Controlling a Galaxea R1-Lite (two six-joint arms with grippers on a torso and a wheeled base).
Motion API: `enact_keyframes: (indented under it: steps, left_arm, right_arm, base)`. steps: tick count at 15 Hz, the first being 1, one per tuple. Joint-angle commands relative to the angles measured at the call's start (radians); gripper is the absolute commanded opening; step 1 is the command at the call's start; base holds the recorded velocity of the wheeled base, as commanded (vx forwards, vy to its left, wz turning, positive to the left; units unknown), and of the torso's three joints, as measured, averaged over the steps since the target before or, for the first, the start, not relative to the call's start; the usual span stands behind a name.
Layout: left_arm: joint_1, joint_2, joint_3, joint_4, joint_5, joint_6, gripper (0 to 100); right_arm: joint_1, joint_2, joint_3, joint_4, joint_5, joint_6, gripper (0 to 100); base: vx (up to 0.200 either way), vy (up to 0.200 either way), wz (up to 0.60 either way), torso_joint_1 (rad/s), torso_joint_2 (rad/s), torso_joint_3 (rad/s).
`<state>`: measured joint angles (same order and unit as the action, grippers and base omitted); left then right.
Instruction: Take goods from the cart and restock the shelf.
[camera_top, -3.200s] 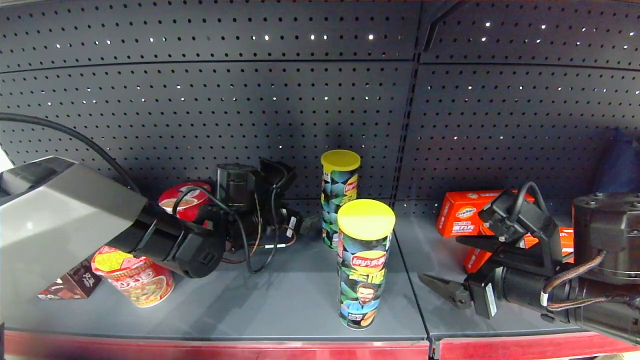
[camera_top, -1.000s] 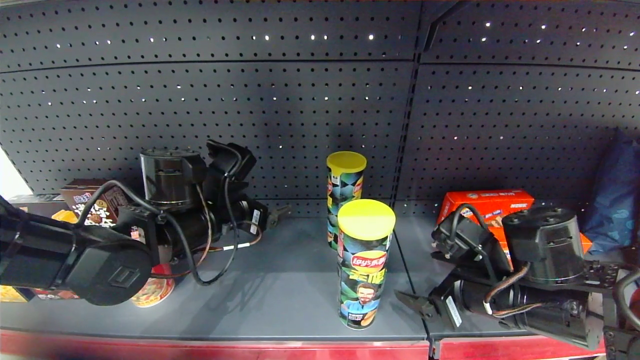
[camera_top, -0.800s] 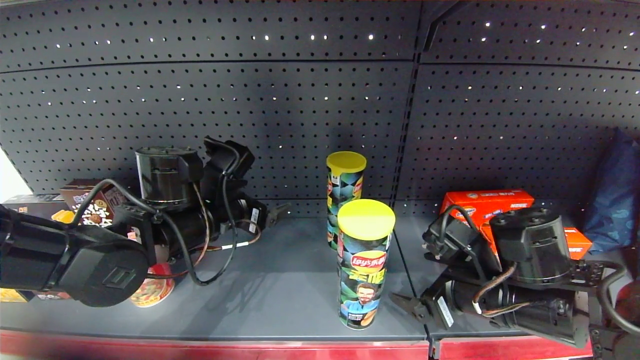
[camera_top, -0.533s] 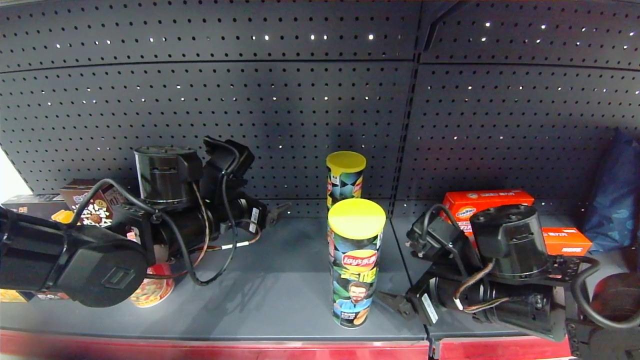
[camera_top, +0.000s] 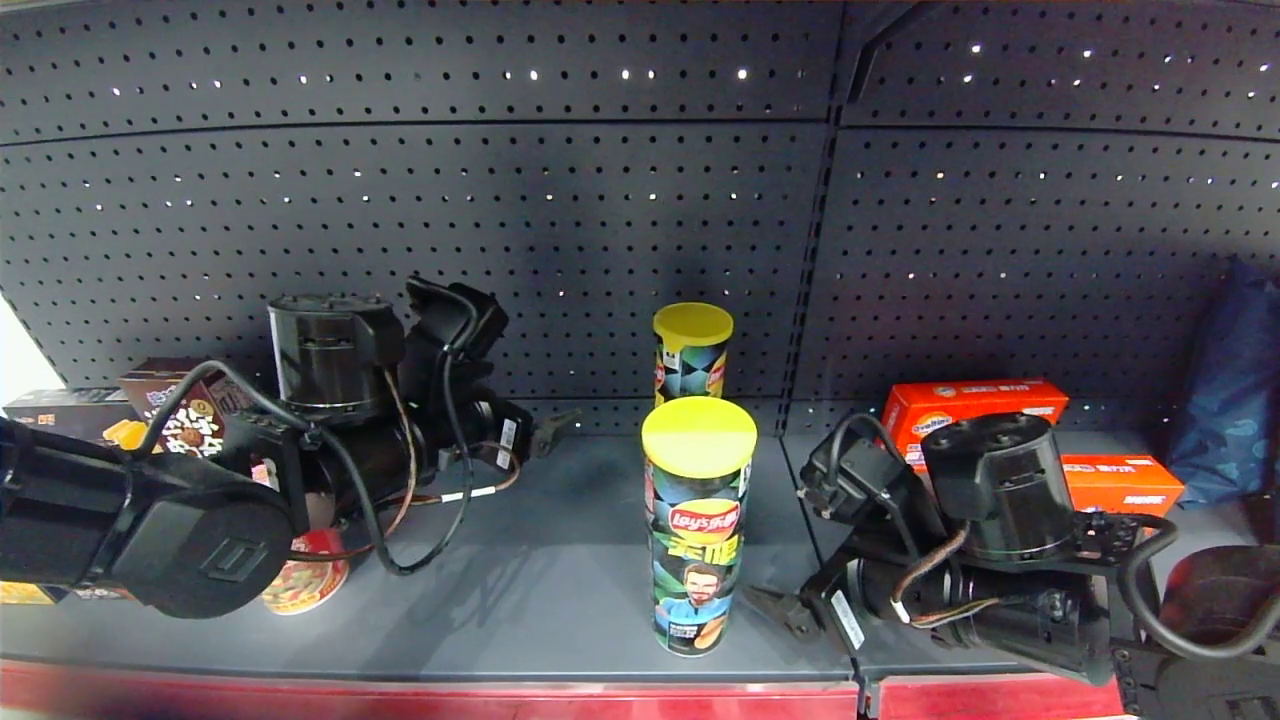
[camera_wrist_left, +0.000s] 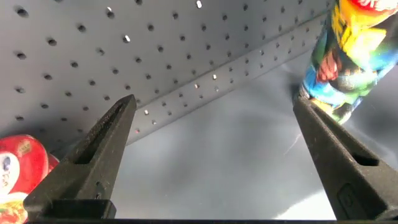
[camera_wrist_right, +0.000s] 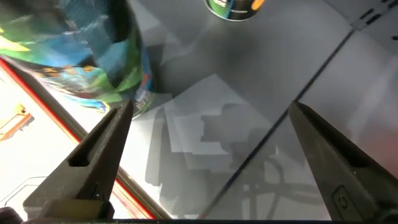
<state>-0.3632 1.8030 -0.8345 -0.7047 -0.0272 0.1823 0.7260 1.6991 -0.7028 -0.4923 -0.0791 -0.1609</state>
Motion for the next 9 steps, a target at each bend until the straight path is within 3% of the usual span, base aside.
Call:
enact_keyframes:
  steps: [1, 6, 9]
  left_arm:
    - [-0.014, -0.028, 0.049, -0.001, 0.0, 0.002, 100]
    - [-0.054, -0.157, 0.238, 0.001, -0.005, 0.049, 100]
    - [-0.099, -0.174, 0.276, 0.002, -0.008, 0.052, 100]
  right_arm:
    - [-0.007, -0.024, 0.008, 0.001, -0.001, 0.0, 100]
    - [-0.06, -0.085, 0.072, -0.002, -0.001, 0.0, 100]
    - [-0.099, -0.102, 0.074, -0.002, -0.001, 0.0, 100]
  base:
    - [0.0, 0.0, 0.0, 0.0, 0.0, 0.0]
    - [0.0, 0.0, 0.0, 0.0, 0.0, 0.0]
    - [0.0, 0.0, 0.0, 0.0, 0.0, 0.0]
